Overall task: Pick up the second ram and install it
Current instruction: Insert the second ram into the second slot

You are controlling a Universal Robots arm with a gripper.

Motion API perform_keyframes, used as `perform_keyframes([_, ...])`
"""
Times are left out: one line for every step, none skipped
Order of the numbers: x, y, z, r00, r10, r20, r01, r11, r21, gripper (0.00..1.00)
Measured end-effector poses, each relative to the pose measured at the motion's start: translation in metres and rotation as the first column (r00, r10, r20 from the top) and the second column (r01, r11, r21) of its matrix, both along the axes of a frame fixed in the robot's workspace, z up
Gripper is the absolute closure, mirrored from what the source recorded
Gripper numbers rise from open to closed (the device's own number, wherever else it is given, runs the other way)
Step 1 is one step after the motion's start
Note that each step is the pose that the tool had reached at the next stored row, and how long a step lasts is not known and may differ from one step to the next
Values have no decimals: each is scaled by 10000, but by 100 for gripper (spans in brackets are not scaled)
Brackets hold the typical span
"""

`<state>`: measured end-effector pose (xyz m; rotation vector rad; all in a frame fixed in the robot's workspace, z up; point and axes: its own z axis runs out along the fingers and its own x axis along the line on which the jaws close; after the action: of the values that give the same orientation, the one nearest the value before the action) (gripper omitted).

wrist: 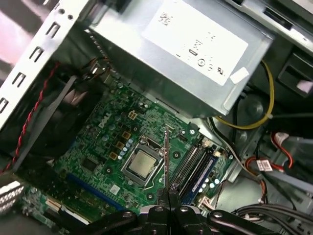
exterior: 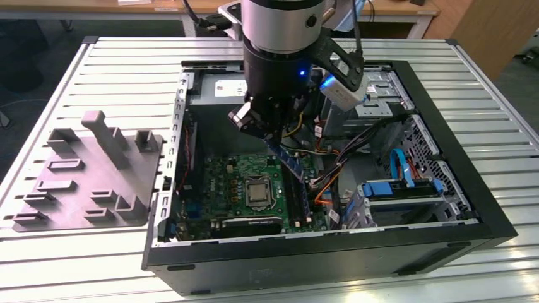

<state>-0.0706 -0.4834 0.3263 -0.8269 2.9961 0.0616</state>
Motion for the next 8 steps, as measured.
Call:
perform_keyframes([0,0,-1,9998,-178,0,178,9998,0,89])
perform_keyframes([0,0,-2,9994,-359,0,359,9994,0,89])
perform_keyframes([0,0,-3,9985,-539,0,539,9985,0,89])
perform_keyframes([0,0,-3,9974,-717,0,717,9974,0,89])
perform_keyframes([0,0,-4,9960,-898,0,898,9960,0,89])
perform_keyframes([0,0,-5,9941,-1086,0,1086,9941,0,89])
perform_keyframes([0,0,-6,9920,-1266,-1,1266,9920,0,89])
perform_keyframes([0,0,-7,9895,-1443,-1,1443,9895,0,89])
